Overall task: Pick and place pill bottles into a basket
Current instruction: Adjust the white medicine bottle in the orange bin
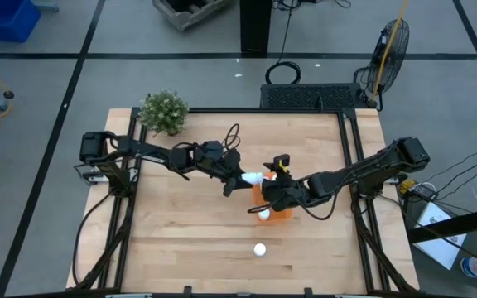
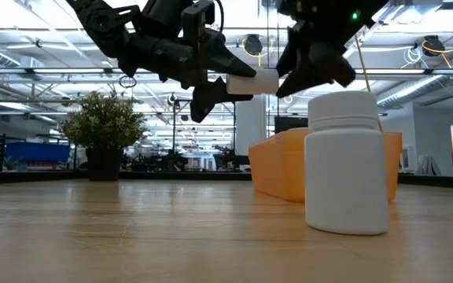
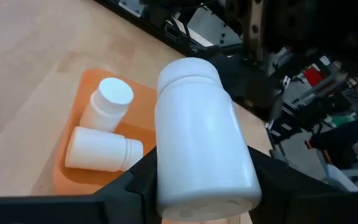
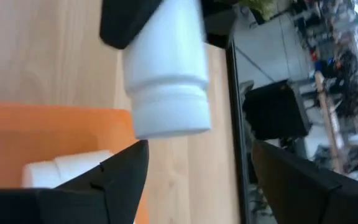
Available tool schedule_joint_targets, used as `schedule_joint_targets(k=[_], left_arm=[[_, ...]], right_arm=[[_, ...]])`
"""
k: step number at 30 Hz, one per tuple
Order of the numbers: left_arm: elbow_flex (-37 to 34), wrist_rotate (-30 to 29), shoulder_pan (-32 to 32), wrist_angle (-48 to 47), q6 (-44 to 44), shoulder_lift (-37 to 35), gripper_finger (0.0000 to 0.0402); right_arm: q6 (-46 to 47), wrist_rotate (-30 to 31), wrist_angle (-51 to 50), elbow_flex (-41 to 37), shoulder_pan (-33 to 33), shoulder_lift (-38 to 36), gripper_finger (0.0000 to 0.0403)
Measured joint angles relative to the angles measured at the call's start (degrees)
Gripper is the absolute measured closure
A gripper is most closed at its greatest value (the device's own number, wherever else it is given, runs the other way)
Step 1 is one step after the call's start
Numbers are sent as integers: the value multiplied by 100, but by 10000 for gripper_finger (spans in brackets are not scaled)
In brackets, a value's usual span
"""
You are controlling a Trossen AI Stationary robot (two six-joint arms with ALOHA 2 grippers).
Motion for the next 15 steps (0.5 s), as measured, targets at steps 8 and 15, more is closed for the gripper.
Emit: schedule_joint_targets(k=[8, 15], left_arm=[[0, 29, -4, 329, 392, -83, 230], [-2, -67, -124, 554, 990, -179, 230]], right_arm=[[1428, -400, -484, -138, 216, -584, 153], [1452, -1572, 1758, -1444, 191, -1836, 178]])
